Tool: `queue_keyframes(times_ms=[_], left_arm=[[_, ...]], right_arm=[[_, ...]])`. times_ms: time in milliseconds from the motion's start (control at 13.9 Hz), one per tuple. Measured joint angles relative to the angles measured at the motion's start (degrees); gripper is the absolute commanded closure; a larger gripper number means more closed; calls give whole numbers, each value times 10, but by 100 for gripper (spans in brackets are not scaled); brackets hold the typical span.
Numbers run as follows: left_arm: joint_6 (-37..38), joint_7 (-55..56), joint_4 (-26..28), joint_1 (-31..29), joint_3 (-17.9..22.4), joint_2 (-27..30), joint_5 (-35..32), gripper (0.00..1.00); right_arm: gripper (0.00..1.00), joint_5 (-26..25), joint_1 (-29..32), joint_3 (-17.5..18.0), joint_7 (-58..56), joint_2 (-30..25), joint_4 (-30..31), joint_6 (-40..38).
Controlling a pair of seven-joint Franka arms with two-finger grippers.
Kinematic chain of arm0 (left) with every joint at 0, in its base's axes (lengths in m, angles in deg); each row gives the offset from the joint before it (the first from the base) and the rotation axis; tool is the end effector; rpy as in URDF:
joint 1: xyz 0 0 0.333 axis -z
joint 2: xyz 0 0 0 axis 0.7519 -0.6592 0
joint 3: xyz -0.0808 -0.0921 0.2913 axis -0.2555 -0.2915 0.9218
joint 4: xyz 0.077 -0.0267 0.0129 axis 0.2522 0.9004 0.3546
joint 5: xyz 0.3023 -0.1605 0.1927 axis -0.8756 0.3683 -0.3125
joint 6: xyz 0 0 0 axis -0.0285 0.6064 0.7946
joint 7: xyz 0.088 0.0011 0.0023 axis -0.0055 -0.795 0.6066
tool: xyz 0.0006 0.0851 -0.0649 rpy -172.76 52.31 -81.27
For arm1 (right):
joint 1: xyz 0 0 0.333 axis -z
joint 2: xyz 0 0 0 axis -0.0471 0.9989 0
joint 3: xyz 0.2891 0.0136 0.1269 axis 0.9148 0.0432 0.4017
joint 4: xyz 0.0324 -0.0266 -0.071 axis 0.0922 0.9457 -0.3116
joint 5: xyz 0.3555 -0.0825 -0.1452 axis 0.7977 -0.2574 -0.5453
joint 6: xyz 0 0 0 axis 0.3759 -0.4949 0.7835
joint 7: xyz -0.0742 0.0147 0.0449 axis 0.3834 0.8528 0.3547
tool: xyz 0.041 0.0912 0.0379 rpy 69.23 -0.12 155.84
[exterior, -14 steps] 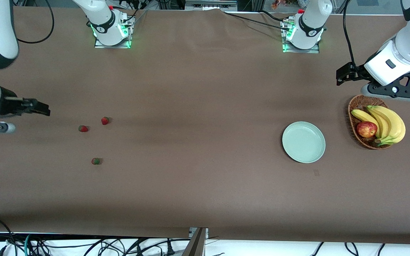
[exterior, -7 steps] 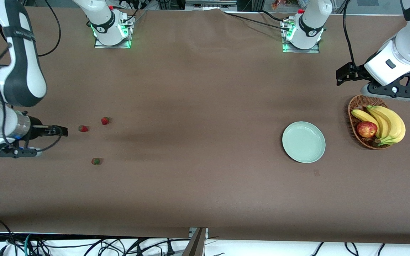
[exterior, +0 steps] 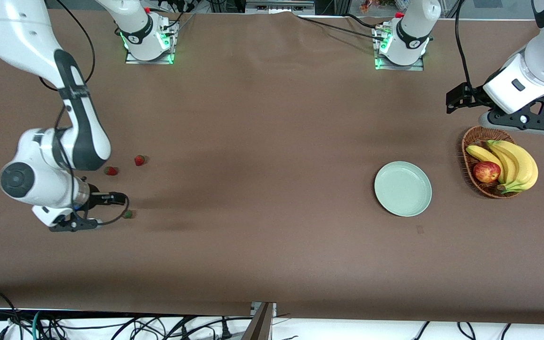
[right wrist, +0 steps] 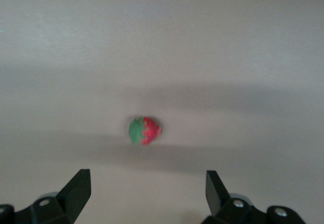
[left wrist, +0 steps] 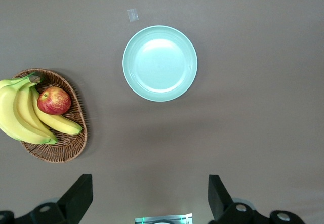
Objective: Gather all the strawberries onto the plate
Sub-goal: 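Reach the right gripper down to the nearest red strawberry, then close the right gripper on the strawberry and lift it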
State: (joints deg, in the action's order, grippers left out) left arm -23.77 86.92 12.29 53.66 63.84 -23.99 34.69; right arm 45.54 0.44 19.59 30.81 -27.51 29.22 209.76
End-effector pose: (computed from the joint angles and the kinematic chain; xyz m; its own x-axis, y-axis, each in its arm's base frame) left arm 0.5447 -0.0686 0.5869 0.9828 -0.1139 -0.1451 -0.1157 -0.9933 -0.0035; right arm 0.6991 0.0233 0.2456 0.9951 0.0909 -0.0388 0.0920 -0.9954 0.0267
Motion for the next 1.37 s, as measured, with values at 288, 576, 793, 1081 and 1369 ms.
queue_keyframes(times_ms=[288, 576, 793, 1081, 1369], left_arm=[[0, 0, 0, 0, 0, 0, 0, 0], [0, 0, 0, 0, 0, 0, 0, 0], [0, 0, 0, 0, 0, 0, 0, 0], [0, 0, 0, 0, 0, 0, 0, 0], [0, 0, 0, 0, 0, 0, 0, 0]], right_arm=[[0, 0, 0, -2, 0, 49, -1, 68], [3, 0, -3, -1, 0, 51, -2, 69], [6, 0, -3, -1, 0, 54, -2, 72], [23, 0, -3, -1, 0, 58, -2, 78], [65, 0, -3, -1, 0, 60, -2, 78]])
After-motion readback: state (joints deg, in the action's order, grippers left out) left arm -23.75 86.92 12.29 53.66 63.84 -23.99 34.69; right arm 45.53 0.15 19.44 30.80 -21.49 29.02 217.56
